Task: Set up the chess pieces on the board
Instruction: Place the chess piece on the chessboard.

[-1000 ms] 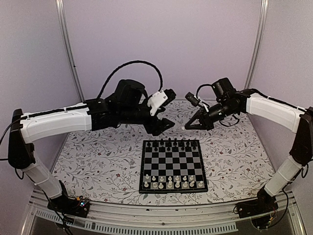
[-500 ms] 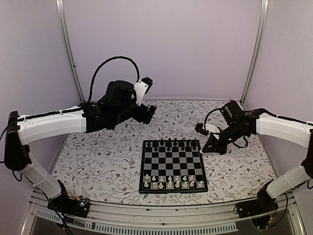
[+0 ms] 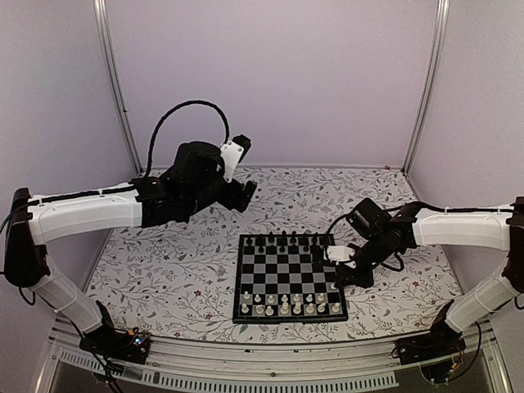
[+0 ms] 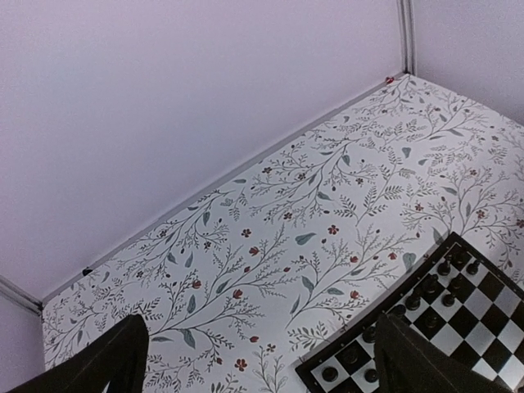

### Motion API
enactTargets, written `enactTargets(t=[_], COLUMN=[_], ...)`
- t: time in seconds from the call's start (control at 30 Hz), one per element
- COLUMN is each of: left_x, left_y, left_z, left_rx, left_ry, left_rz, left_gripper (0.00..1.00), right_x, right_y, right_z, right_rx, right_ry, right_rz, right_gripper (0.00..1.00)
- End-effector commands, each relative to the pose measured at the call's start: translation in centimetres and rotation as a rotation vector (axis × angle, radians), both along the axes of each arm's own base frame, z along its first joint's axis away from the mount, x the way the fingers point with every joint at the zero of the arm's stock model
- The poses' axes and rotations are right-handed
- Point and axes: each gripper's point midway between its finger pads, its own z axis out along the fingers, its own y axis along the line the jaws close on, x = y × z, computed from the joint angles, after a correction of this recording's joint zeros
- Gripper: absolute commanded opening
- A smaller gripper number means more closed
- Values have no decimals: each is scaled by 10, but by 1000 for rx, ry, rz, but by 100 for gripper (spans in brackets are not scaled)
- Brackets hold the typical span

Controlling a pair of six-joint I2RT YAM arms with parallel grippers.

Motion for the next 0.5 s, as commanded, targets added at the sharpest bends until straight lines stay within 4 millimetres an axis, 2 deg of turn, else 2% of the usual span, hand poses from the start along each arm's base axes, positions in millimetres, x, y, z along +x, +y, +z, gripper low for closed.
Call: enactTargets(t=[0.0,0.23,0.47], left_x=[3,4,6], left_y=[7,6,5], left_z=[13,9,3], left_rx=[-19,-5,11], left_ry=[-34,-25,-14], left_rz=[33,36,40], left_gripper=[98,98,98], right_x=[-8,-15,-21], right_y=[1,0,0], right_z=[-18,-32,-34], right_rx=[-51,-100,-118], right_ry=[4,21,36], right_rz=[35,61,80], right_gripper=[0,0,0])
